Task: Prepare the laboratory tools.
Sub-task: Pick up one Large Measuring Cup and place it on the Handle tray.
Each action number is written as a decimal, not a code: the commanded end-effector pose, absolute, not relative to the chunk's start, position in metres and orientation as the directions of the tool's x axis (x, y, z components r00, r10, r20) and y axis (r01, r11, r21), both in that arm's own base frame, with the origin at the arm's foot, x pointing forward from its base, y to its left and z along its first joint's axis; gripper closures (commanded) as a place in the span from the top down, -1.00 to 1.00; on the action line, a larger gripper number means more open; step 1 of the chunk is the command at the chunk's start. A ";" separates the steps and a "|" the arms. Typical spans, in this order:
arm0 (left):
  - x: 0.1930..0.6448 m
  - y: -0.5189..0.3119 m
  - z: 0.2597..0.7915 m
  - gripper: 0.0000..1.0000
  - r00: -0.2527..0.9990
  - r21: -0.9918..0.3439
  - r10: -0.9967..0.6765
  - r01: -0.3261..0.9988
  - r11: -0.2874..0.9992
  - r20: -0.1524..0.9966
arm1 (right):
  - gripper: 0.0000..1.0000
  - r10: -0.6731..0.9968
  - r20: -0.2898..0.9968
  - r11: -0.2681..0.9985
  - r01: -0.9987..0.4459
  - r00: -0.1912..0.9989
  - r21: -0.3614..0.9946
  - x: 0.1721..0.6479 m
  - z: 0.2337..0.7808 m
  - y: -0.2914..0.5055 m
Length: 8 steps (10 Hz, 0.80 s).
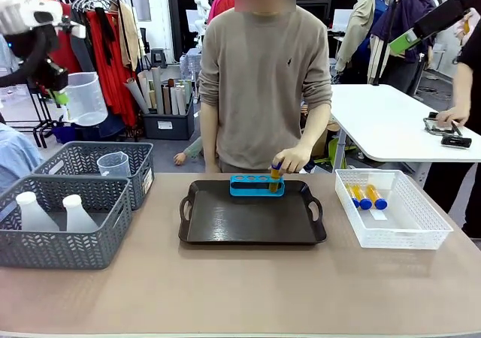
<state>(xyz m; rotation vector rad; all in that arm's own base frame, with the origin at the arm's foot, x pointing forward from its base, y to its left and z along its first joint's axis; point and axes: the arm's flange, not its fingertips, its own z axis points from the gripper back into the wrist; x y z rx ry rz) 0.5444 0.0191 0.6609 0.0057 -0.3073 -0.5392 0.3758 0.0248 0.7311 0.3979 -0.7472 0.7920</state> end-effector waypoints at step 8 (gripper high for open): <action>0.512 -0.015 0.701 -1.00 0.697 0.093 -0.651 0.658 0.747 0.301 | 1.00 0.498 0.731 0.644 -0.763 0.467 0.049 0.375 0.732 0.025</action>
